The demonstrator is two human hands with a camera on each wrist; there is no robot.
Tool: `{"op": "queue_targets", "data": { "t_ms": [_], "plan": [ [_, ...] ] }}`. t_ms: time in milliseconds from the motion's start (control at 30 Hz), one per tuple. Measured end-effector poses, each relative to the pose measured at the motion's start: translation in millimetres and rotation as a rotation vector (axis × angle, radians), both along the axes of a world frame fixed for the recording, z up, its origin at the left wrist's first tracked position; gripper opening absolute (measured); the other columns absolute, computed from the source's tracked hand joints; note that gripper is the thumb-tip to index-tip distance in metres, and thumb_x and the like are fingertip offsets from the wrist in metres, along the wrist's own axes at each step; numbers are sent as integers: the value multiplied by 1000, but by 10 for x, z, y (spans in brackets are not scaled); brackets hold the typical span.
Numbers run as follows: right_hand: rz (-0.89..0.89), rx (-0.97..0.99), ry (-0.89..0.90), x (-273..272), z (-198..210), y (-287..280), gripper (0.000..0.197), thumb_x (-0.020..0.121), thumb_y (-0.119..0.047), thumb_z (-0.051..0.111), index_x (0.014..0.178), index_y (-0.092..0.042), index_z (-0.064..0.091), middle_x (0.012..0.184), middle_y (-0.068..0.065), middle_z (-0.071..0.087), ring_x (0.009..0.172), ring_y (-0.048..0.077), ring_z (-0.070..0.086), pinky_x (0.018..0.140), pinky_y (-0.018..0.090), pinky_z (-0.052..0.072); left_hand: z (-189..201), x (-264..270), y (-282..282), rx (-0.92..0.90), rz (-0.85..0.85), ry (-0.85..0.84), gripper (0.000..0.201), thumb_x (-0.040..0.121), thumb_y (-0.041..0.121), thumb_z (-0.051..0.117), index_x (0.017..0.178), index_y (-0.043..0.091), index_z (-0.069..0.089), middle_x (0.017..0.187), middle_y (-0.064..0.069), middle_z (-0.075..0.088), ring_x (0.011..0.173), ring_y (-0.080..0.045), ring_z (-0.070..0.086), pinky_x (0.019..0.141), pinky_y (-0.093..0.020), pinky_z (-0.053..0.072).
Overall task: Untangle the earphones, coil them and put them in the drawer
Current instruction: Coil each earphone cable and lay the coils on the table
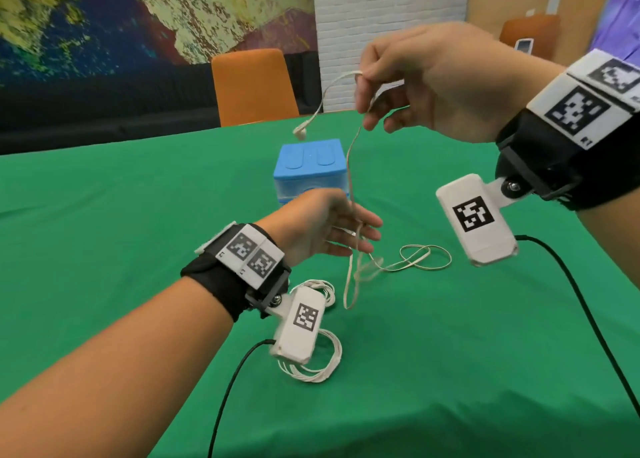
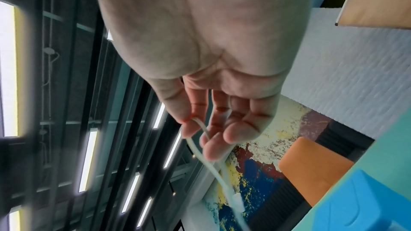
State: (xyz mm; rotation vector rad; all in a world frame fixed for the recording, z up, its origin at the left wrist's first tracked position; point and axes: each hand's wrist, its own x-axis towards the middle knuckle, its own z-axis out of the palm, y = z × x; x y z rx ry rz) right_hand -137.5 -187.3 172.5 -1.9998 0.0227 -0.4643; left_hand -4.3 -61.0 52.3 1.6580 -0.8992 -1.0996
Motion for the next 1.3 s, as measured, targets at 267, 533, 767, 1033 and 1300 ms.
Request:
{"op": "queue_targets", "data": {
  "t_ms": [267, 533, 767, 1033, 1300],
  "plan": [
    [298, -538, 304, -131, -199, 39, 17, 80, -17, 62, 79, -9, 76, 74, 5, 72, 71, 18, 62, 69, 32, 48, 70, 132, -33, -357, 246, 3, 18, 99, 0, 54, 89, 7, 68, 86, -13, 72, 70, -19, 71, 69, -27, 60],
    [-33, -442, -182, -80, -115, -49, 28, 91, -25, 65, 78, -3, 76, 64, 23, 56, 59, 21, 45, 57, 26, 34, 480, -69, -55, -574, 162, -92, 23, 99, -9, 47, 117, 5, 52, 92, -15, 64, 60, -15, 58, 65, -29, 56],
    [-226, -455, -3, 32, -121, -57, 44, 84, 0, 67, 123, -18, 56, 112, 11, 65, 98, 25, 65, 81, 34, 55, 680, -67, -82, -624, 105, -267, 23, 99, -8, 50, 113, 10, 48, 76, 1, 65, 58, -15, 55, 60, -27, 52],
    [-196, -324, 31, 87, -171, -111, 22, 93, -29, 69, 109, -14, 66, 72, 4, 46, 60, 18, 36, 53, 29, 33, 830, -20, 20, -604, 105, -344, 22, 101, -2, 50, 121, 6, 55, 76, -4, 54, 53, -11, 40, 55, -24, 39],
    [-382, -457, -200, 44, 6, -327, 32, 97, -34, 64, 88, -3, 70, 68, 11, 48, 45, 5, 28, 43, 18, 24, 863, 51, 50, -524, 120, -402, 32, 107, 21, 46, 82, 9, 62, 59, 4, 23, 54, -13, 13, 51, -27, 12]
  ]
}}
